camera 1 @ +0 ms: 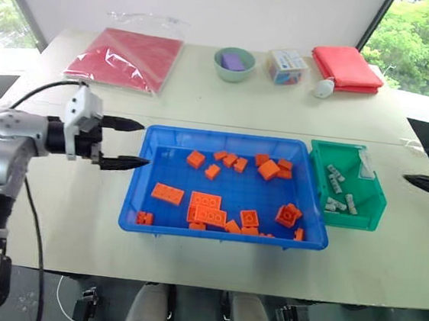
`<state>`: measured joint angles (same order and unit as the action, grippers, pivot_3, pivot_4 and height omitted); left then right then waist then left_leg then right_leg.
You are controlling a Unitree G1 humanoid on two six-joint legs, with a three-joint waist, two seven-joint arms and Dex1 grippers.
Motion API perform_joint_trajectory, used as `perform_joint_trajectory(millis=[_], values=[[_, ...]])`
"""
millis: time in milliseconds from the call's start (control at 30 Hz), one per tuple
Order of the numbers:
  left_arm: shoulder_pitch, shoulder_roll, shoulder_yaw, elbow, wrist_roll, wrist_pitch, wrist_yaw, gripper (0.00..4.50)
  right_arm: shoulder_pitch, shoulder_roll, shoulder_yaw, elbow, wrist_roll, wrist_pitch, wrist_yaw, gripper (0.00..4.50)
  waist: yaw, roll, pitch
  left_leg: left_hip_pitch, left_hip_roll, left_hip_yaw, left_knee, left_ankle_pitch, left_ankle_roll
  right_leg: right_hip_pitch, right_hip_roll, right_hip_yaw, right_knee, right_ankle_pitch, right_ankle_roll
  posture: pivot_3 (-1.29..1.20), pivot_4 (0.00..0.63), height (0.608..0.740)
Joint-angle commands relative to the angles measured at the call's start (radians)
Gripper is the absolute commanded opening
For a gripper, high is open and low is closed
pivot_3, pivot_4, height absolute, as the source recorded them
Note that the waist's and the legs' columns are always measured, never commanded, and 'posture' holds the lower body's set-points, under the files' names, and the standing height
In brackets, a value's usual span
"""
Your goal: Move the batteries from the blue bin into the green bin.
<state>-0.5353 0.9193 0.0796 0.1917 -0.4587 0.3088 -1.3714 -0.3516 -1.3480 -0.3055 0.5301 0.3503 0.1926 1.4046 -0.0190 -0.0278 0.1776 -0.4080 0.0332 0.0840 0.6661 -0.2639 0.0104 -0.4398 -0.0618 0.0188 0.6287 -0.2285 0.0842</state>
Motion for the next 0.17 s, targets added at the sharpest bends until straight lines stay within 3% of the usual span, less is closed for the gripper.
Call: perform_joint_trajectory(millis=[33, 167], values=[[-0.031, 0.062, 0.047, 0.068, 0.015, -0.04, -0.048, 4.5, -0.06, -0.046, 0.044, 0.184, -0.037, -0.062, 0.153, 3.89, -0.005, 0.0, 0.0, 0.0, 0.0, 0.0, 0.0, 0.0, 0.0, 0.0, 0.0, 0.0, 0.0, 0.0, 0.0, 0.0, 0.15, 0.736], [-0.054, 0.099, 0.056, 0.116, 0.027, -0.06, -0.074, 4.5, -0.14, -0.007, 0.086, 0.279, -0.075, -0.126, 0.162, 3.89, -0.013, 0.001, 0.001, 0.0, 0.001, 0.0, 0.0, 0.0, 0.0, -0.001, -0.001, 0.001, 0.001, 0.0, 0.0, 0.0, 0.15, 0.736]])
